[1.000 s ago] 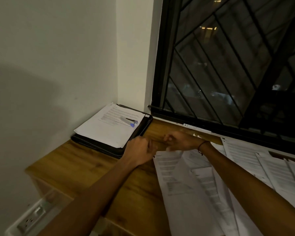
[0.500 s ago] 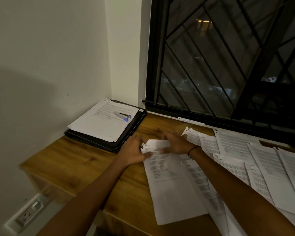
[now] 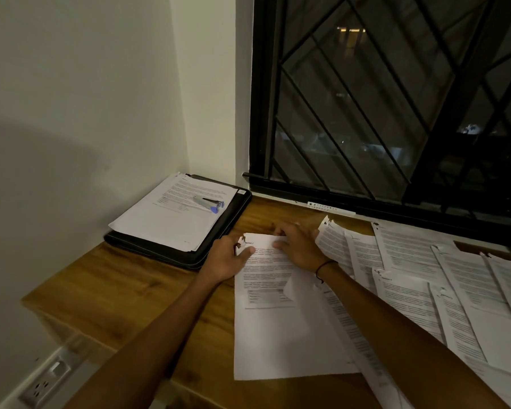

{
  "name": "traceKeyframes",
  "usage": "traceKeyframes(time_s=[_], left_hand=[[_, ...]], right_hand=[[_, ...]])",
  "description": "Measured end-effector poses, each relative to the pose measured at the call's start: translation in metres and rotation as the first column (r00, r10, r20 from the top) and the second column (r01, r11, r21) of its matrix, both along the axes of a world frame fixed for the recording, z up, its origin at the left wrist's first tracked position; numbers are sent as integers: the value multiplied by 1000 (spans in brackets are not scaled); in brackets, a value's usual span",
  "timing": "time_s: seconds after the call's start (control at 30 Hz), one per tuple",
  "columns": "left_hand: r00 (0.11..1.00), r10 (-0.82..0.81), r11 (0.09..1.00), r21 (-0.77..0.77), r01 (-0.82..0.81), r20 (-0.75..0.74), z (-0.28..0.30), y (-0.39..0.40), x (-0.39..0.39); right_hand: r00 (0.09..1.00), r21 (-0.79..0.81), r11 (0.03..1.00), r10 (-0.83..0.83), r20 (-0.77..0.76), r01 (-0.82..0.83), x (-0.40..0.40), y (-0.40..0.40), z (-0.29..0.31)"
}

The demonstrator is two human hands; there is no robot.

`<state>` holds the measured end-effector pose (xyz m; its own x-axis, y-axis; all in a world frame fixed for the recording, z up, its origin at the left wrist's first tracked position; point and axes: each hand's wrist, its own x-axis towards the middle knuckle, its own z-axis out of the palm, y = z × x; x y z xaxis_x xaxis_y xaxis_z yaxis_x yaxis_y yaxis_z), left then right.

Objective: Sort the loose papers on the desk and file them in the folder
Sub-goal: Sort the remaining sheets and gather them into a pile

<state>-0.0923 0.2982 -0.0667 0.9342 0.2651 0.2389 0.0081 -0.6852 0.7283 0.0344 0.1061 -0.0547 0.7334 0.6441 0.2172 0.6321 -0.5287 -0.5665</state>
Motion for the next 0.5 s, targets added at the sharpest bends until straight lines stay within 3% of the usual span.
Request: traceKeyframes(time_s=[0.23, 0.33, 0.5], left_hand=[[997, 71, 993, -100, -67, 37, 0, 2, 1], [991, 127, 983, -141, -121, 37, 2, 0, 1], [973, 208, 926, -342, -162, 101, 5, 5, 2]], right_hand=[[990, -12, 994, -104, 93, 105, 8, -15, 12], [989, -16, 989, -145, 29, 145, 19, -29, 10], [982, 251, 951, -163, -94, 182, 17, -25, 15]])
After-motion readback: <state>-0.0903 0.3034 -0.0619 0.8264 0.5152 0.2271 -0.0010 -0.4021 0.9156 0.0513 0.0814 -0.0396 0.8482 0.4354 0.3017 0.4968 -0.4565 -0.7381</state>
